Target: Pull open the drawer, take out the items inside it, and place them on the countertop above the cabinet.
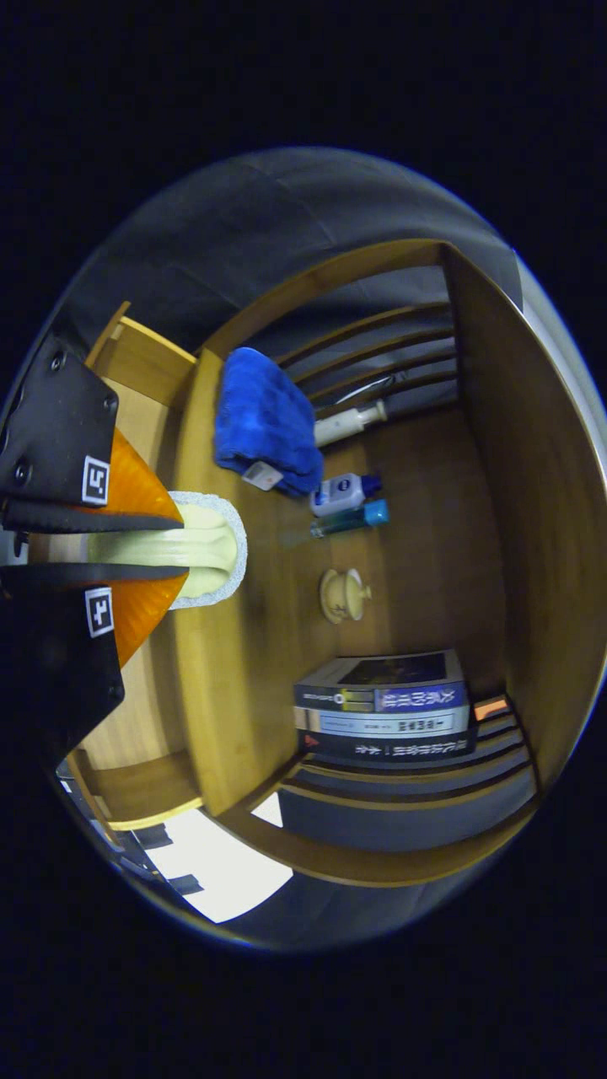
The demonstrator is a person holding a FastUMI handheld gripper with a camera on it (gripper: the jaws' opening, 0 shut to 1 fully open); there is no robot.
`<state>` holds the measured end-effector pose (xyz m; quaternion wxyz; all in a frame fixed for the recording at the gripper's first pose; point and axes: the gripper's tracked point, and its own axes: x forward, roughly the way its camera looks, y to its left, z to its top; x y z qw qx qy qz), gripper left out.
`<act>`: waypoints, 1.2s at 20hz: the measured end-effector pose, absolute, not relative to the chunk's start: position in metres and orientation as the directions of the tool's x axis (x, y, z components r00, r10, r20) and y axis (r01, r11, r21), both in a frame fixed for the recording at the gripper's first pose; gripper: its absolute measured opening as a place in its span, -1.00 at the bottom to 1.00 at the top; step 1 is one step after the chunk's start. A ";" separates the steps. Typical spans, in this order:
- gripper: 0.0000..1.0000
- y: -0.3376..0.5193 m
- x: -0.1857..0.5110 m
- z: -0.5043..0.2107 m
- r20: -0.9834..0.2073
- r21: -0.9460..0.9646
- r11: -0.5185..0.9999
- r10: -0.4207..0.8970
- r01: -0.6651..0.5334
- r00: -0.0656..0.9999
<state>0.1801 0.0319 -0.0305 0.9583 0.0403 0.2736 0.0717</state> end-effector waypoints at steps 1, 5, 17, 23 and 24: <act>-0.55 0.034 0.193 -0.022 -0.508 0.110 0.987 0.157 -0.117 0.847; -0.56 0.043 0.242 -0.011 -0.506 0.085 0.990 0.142 -0.115 0.850; -0.56 0.032 0.322 -0.062 -0.632 0.075 0.996 0.078 -0.040 0.771; -0.45 0.034 0.325 -0.072 -0.636 0.070 0.997 0.073 -0.037 0.768; -0.30 0.036 0.323 -0.074 -0.644 0.077 0.996 0.083 -0.044 0.760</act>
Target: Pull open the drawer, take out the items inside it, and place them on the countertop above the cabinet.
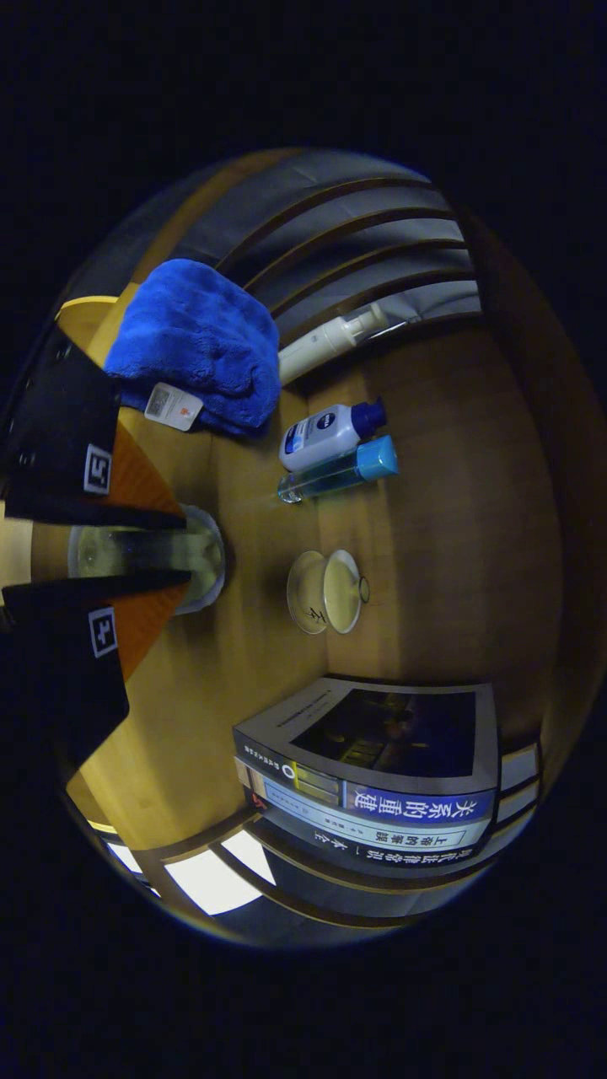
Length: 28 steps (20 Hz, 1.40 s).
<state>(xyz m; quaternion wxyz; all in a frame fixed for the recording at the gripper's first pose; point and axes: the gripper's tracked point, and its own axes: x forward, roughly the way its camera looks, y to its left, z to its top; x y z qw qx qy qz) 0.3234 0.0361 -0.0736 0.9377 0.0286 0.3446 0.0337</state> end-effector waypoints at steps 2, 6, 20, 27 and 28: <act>0.06 0.037 0.325 -0.073 -0.632 0.071 0.997 0.078 -0.043 0.771; 0.78 0.041 0.317 -0.075 -0.631 0.064 0.996 0.087 -0.060 0.771; 0.97 0.057 0.191 0.057 -0.268 0.033 0.988 0.156 -0.152 0.951; 0.97 0.064 0.102 0.047 -0.186 0.060 0.974 0.225 -0.217 0.956; 0.97 0.065 0.094 0.040 -0.183 0.056 0.974 0.225 -0.219 0.957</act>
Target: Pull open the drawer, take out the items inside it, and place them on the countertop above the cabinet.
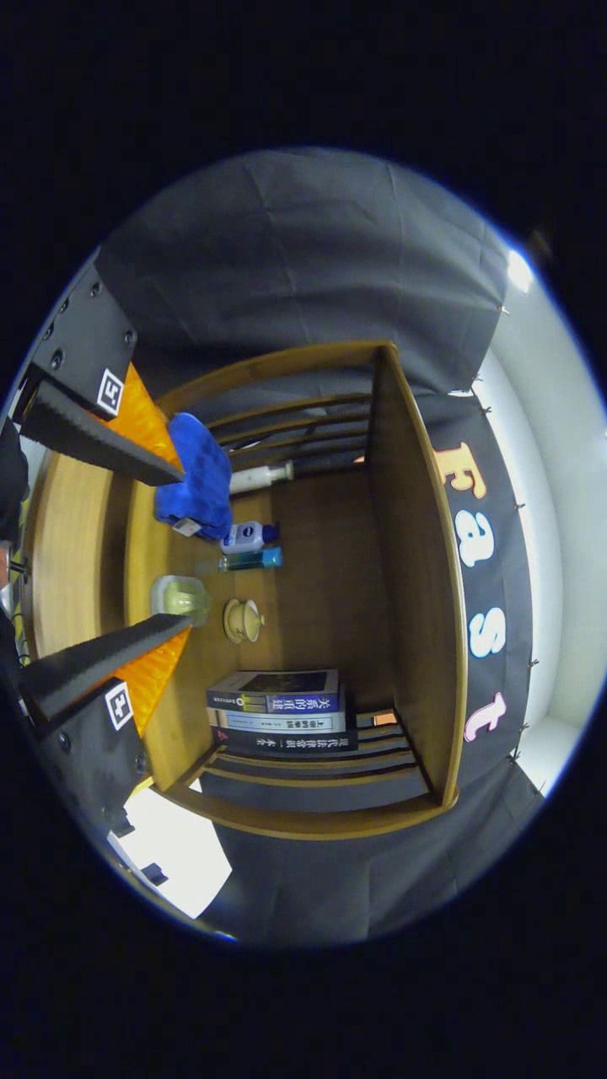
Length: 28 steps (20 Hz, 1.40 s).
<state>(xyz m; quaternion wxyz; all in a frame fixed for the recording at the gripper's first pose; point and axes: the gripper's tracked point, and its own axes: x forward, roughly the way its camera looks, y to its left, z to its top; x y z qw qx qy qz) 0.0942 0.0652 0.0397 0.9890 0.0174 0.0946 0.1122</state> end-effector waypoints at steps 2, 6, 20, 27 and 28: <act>0.97 0.065 0.079 0.025 -0.174 0.039 0.977 0.215 -0.211 0.961; 0.97 0.069 0.052 0.003 -0.144 -0.008 0.980 0.197 -0.200 0.970; 0.96 0.060 0.015 -0.118 -0.166 -0.057 0.991 0.113 -0.124 0.979; 0.94 0.039 0.031 -0.153 -0.184 -0.044 0.997 0.048 -0.057 0.982; 0.93 0.036 0.031 -0.156 -0.184 -0.051 0.998 0.031 -0.041 0.982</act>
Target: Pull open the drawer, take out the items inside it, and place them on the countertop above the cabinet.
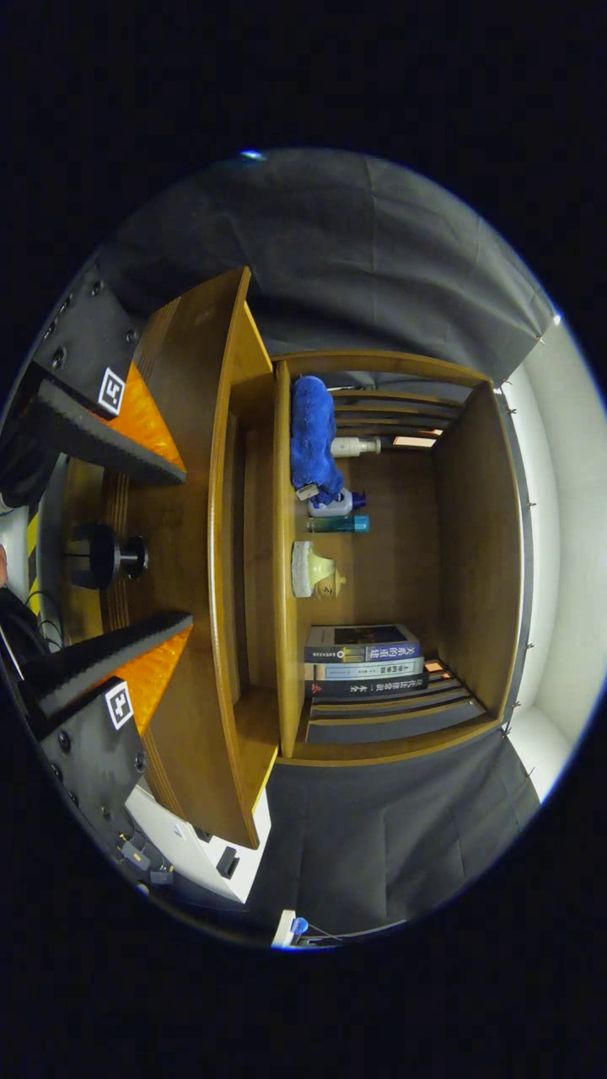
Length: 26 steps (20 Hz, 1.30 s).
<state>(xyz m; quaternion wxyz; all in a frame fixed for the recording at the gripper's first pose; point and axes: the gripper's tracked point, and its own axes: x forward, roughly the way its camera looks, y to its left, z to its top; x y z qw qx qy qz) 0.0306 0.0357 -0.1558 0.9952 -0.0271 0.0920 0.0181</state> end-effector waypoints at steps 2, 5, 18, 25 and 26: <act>0.93 0.036 0.031 -0.156 -0.156 -0.079 0.996 0.022 -0.034 0.987; 0.93 0.035 0.032 -0.164 -0.162 -0.105 0.994 -0.008 -0.009 0.987; 0.96 0.037 0.063 -0.157 -0.162 -0.075 0.997 -0.003 -0.009 0.987; 0.95 0.035 0.104 -0.158 -0.175 -0.073 0.997 -0.007 -0.006 0.985; 0.95 0.035 0.111 -0.158 -0.178 -0.072 0.997 -0.007 -0.006 0.984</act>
